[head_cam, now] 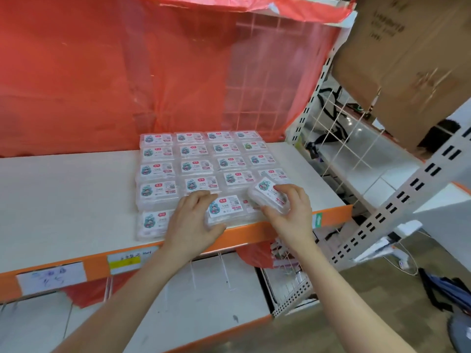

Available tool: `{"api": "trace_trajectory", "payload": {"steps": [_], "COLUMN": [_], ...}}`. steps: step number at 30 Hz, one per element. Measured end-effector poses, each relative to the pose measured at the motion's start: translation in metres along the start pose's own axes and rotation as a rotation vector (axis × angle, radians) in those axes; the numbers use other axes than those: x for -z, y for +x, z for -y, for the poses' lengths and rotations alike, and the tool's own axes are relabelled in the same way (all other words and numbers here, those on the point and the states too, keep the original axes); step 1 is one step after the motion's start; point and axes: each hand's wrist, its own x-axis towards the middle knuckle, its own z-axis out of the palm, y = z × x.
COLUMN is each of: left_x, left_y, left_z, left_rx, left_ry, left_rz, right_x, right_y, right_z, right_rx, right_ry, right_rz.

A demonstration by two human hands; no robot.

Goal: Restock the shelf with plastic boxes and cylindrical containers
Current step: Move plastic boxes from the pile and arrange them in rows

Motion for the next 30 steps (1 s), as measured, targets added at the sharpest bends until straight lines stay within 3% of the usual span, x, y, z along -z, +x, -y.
{"api": "trace_trajectory", "payload": {"steps": [16,24,30], "left_x": [-0.008,-0.011,-0.012], "left_y": [-0.009,-0.008,-0.008], "left_z": [-0.005,-0.002,0.000], "left_rx": [-0.032,-0.040,-0.051], "left_ry": [0.210,0.240,0.258], "left_rz": [-0.088,-0.088,-0.095], "right_x": [0.028,0.019,0.014], "right_y": [0.011,-0.001,0.000], "right_z": [-0.040,-0.037,-0.039], "right_rx": [0.075,0.303,0.319], "right_ry": [-0.189,-0.223,-0.200], "right_rz": [0.247,0.044,0.029]}}
